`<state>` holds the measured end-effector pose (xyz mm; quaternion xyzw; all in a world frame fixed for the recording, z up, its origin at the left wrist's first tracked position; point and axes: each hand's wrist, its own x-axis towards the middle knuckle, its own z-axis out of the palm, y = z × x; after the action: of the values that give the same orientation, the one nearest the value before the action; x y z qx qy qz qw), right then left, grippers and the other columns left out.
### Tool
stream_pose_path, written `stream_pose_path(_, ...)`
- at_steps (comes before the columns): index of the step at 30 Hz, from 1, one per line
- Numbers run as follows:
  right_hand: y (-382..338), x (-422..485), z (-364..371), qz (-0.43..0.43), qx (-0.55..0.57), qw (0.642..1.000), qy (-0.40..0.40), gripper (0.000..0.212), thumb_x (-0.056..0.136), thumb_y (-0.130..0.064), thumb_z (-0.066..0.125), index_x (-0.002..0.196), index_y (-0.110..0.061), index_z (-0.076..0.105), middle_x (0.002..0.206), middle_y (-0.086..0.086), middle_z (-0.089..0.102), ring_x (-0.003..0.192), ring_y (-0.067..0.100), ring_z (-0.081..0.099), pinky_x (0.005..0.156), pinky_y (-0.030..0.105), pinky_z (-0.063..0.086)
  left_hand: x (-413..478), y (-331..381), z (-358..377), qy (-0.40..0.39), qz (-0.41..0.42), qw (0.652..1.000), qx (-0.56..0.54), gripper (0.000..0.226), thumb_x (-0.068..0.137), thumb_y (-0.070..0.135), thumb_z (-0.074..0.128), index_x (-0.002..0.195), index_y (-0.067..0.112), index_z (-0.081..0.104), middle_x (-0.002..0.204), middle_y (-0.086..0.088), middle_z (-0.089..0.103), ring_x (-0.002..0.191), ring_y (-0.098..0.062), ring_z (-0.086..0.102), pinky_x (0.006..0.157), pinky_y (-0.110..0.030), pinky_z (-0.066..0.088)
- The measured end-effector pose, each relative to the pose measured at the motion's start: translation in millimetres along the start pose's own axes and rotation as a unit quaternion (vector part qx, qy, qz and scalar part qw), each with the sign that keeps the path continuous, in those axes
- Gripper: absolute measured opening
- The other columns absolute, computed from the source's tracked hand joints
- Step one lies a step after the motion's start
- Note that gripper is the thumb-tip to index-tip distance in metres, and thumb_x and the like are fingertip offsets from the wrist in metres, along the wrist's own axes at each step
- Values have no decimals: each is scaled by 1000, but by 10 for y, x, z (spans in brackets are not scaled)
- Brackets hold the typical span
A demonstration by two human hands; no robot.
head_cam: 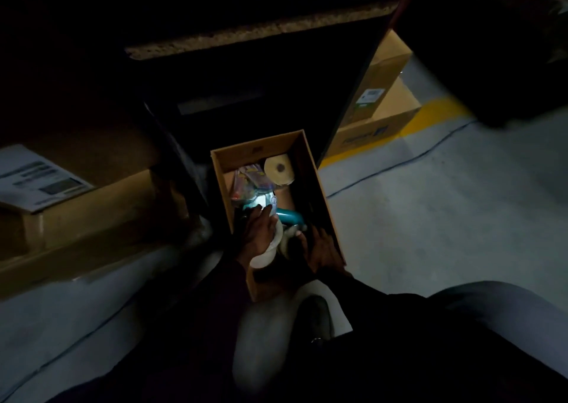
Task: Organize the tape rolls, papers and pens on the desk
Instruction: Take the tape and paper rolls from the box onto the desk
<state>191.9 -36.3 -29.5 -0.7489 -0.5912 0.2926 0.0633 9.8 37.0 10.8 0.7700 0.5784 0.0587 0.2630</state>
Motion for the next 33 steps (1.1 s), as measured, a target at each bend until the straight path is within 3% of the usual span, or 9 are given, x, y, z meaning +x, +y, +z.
stream_pose_path(3, 104, -26, 158, -45, -102, 993, 35, 75, 101, -52, 4, 87, -41, 78, 83, -24, 73, 74, -8, 69, 64, 9, 53, 61, -22, 143, -86, -54, 994, 39, 57, 101, 44, 29, 152, 19, 23, 157, -13, 24, 145, -30, 22, 119, -41, 16)
stream_pose_path(8, -8, -21, 397, -74, -62, 993, 68, 36, 90, -42, 68, 106, -11, 78, 112, 11, 74, 96, 28, 72, 82, 36, 57, 160, -105, 269, -104, -69, 990, 65, 68, 96, 48, 45, 153, 27, 15, 159, -12, 10, 146, -36, 14, 119, -51, 12)
stream_pose_path(13, 250, 114, 550, -3, -5, 996, -88, 48, 100, -52, 41, 119, -21, 73, 122, 5, 71, 104, 27, 69, 94, 35, 47, 229, -166, 273, -151, -60, 984, 76, 88, 83, 55, 63, 153, 30, 15, 160, -14, 5, 147, -37, 11, 119, -49, 14)
stream_pose_path(16, 138, 192, 400, 60, -8, 998, -13, 80, 99, -60, 0, 112, -34, 74, 107, -9, 75, 96, 10, 72, 84, 22, 53, 233, -191, 269, -167, -61, 981, 73, 98, 77, 54, 71, 153, 31, 13, 160, -14, 2, 146, -39, 11, 117, -48, 18)
stream_pose_path(20, -4, 113, 312, 41, -1, 999, 9, 104, 86, -81, 10, 140, -1, 49, 135, 25, 57, 117, 42, 58, 98, 42, 47, 219, -187, 257, -168, -55, 980, 92, 105, 71, 52, 77, 153, 32, 13, 159, -13, 5, 143, -42, 18, 116, -50, 24)
stream_pose_path(23, -45, 118, 166, 15, -8, 999, -43, 131, 58, -93, 2, 155, -7, 22, 157, 22, 28, 143, 37, 30, 116, 38, 21, 219, -183, 247, -165, -52, 981, 93, 105, 70, 50, 78, 152, 33, 14, 159, -13, 7, 140, -44, 23, 114, -50, 27)
stream_pose_path(26, 8, 147, 147, 7, -55, 994, -91, 115, 69, -80, 15, 156, -5, 13, 160, 20, 19, 147, 36, 21, 118, 40, 16, 226, -175, 222, -163, -41, 982, 89, 104, 69, 50, 79, 151, 33, 19, 158, -13, 10, 137, -45, 27, 113, -49, 28)
stream_pose_path(29, 70, 220, 224, -7, -145, 983, -111, 75, 93, -50, 37, 149, 0, 36, 152, 25, 37, 137, 40, 42, 110, 46, 36, 239, -180, 185, -180, -34, 978, 95, 104, 69, 52, 78, 152, 34, 18, 159, -15, 9, 138, -46, 26, 114, -50, 26)
stream_pose_path(33, 207, 309, 394, -5, -219, 970, -105, 57, 85, -33, 29, 118, -8, 69, 116, 17, 71, 94, 36, 72, 69, 41, 59, 252, -190, 163, -192, -30, 977, 87, 104, 68, 52, 79, 151, 36, 19, 159, -15, 8, 139, -46, 25, 113, -50, 26)
